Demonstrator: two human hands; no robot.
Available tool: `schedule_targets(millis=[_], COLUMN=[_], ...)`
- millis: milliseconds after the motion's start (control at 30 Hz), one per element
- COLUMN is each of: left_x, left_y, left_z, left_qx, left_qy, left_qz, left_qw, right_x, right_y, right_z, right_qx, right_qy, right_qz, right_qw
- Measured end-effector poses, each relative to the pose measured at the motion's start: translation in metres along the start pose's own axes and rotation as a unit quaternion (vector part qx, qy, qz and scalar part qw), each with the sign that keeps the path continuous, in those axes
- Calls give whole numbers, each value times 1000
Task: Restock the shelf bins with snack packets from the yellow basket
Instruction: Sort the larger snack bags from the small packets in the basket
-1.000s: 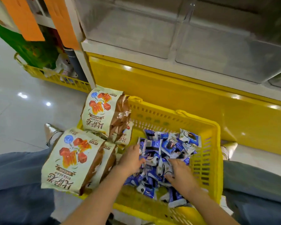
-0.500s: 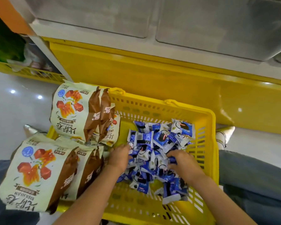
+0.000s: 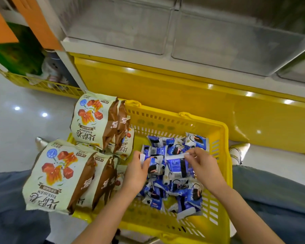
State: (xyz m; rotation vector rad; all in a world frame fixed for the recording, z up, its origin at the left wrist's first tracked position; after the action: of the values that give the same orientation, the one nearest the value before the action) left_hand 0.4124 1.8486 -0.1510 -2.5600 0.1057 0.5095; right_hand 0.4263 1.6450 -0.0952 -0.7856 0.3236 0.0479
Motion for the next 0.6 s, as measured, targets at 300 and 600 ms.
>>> schedule_targets(millis=[300, 600], left_x=[-42, -46], left_y=[25, 8], left_z=[-27, -22], left_qx=[-336, -229], left_qy=[-114, -14], left_qz=[166, 113], left_qw=[920, 967], right_x=[-17, -10], right_y=[28, 19], right_z=[3, -17], right_qx=[217, 20], right_qy=[146, 65], right_qz=[141, 84], right_qw=[955, 994])
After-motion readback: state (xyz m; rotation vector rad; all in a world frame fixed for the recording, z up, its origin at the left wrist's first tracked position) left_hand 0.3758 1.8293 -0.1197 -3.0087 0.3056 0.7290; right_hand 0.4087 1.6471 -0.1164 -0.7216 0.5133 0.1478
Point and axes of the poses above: each hand's wrist, its own x-axis towards the middle knuckle, its own y-axis out of the palm, z = x × y, the point moved 7 cm from there along x, towards the middle knuckle, and after that the axes turned 5 degrees about y, right-handed, at the moved point
